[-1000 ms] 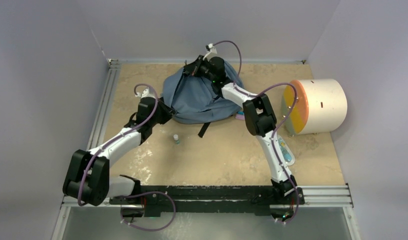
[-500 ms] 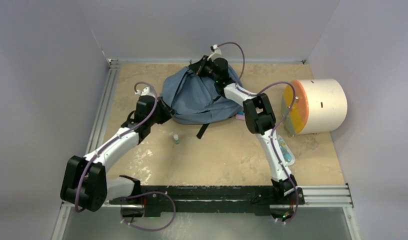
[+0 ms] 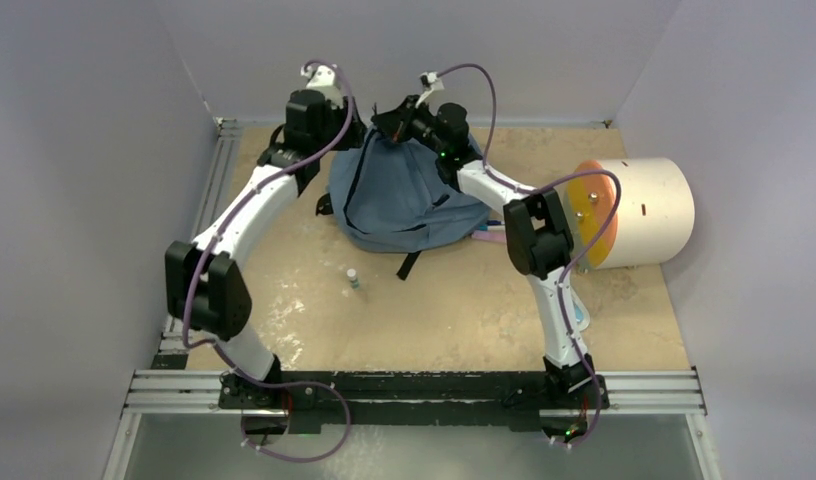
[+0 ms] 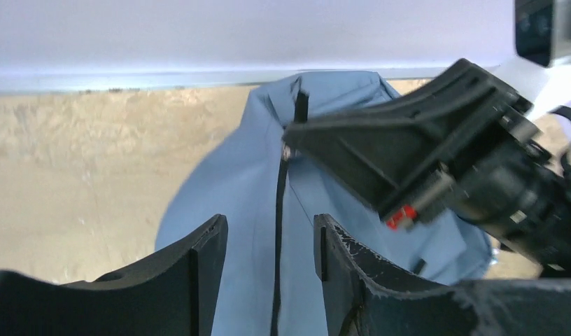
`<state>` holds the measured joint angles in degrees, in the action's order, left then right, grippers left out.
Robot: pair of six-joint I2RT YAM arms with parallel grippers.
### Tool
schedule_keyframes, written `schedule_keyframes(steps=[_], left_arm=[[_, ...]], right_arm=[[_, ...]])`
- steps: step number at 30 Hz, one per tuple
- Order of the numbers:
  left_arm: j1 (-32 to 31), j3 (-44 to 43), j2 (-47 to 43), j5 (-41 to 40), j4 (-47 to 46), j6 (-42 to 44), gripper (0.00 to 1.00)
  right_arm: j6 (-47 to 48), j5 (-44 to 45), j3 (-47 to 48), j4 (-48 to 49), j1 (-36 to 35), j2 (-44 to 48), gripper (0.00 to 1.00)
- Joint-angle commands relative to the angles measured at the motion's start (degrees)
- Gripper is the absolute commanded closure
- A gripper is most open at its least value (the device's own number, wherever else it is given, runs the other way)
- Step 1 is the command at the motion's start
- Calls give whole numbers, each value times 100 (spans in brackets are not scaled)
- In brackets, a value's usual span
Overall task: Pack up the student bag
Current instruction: Zip the student bag at the center of the board.
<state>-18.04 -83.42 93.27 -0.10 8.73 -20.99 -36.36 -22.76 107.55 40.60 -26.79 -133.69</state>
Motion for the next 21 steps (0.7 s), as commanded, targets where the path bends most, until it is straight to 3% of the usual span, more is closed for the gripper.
schedule_keyframes(steps=[1, 12, 21], left_arm=[[-6, -906, 618, 612, 374, 1266, 52], [-6, -499, 539, 1229, 336, 1564, 57], [-6, -172, 350, 302, 512, 1669, 57]], right_arm=[[154, -381, 31, 550, -115, 581, 100], [-74, -627, 109, 541, -133, 779, 100], [-37, -602, 132, 467, -133, 749, 100]])
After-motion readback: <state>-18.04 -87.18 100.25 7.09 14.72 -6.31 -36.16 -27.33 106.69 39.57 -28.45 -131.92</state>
